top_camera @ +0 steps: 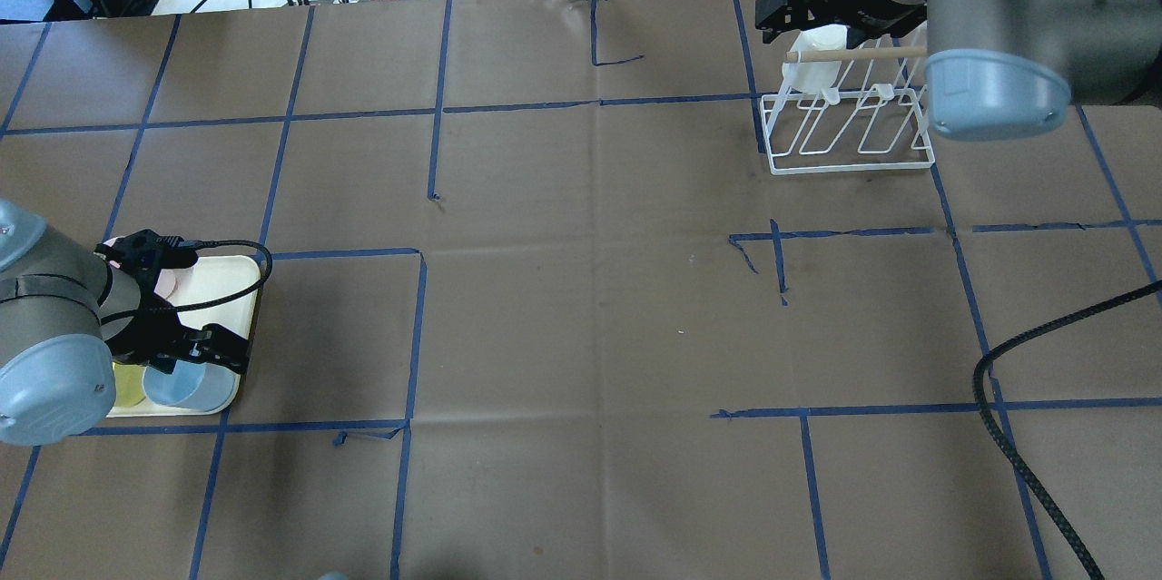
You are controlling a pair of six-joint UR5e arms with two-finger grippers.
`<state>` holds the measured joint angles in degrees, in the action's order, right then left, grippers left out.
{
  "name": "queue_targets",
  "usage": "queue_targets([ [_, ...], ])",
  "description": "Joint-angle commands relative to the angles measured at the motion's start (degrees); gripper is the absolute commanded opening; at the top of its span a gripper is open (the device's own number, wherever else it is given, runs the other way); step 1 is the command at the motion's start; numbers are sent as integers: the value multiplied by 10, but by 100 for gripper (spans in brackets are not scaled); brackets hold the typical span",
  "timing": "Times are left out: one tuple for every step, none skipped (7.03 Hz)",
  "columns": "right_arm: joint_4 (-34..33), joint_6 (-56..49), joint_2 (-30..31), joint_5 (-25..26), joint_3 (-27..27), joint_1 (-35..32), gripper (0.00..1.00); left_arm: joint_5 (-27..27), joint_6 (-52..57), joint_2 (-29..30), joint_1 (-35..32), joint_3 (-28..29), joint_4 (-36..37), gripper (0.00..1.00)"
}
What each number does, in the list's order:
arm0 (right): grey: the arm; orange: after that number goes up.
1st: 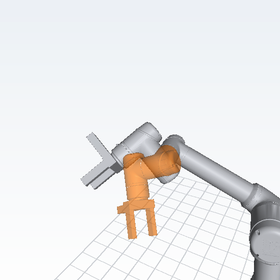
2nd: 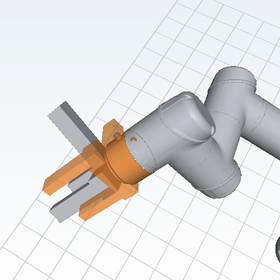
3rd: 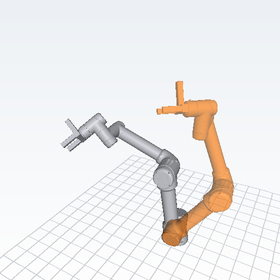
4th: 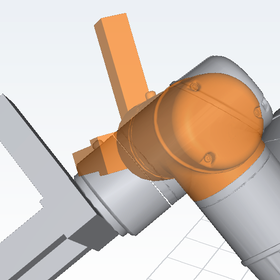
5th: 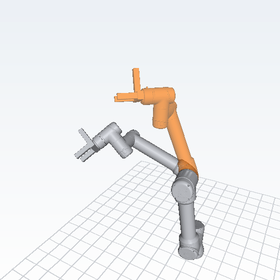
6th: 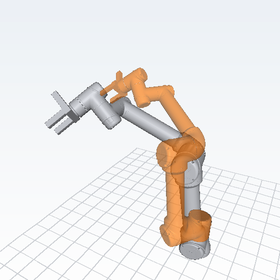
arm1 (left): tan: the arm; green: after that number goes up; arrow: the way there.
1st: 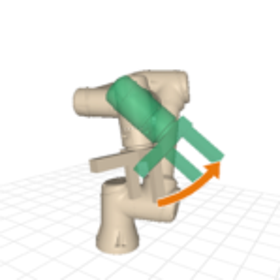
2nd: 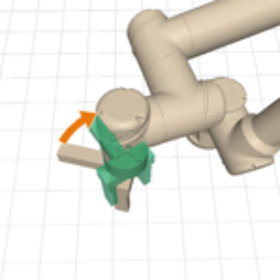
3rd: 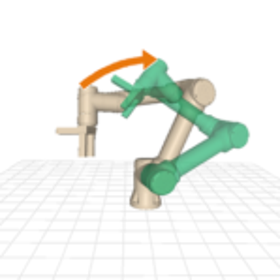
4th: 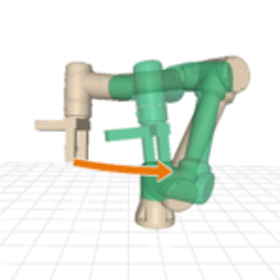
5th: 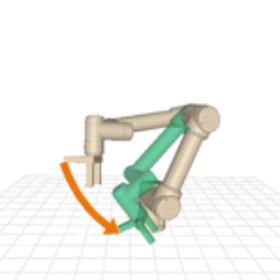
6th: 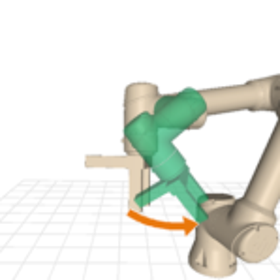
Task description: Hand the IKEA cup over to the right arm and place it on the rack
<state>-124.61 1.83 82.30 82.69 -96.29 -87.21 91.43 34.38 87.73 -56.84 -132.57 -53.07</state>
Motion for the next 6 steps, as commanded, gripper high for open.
queue_targets([
  [142, 16, 50, 43, 11, -4, 100, 0, -20, -1, 1, -1, 2, 91],
  [209, 17, 85, 44, 15, -4, 100, 0, -32, -2, 1, -1, 2, 76],
  [246, 17, 105, 44, 15, -5, 100, 0, -50, -2, 1, 3, -1, 46],
  [272, 17, 113, 43, 17, -5, 100, 0, -51, -3, 2, 6, -3, 20],
  [292, 17, 116, 43, 22, -13, 100, 0, -51, -7, 2, 6, -4, 4],
  [297, 18, 116, 41, 27, -30, 100, 0, -52, -24, 2, 7, -18, 0],
])
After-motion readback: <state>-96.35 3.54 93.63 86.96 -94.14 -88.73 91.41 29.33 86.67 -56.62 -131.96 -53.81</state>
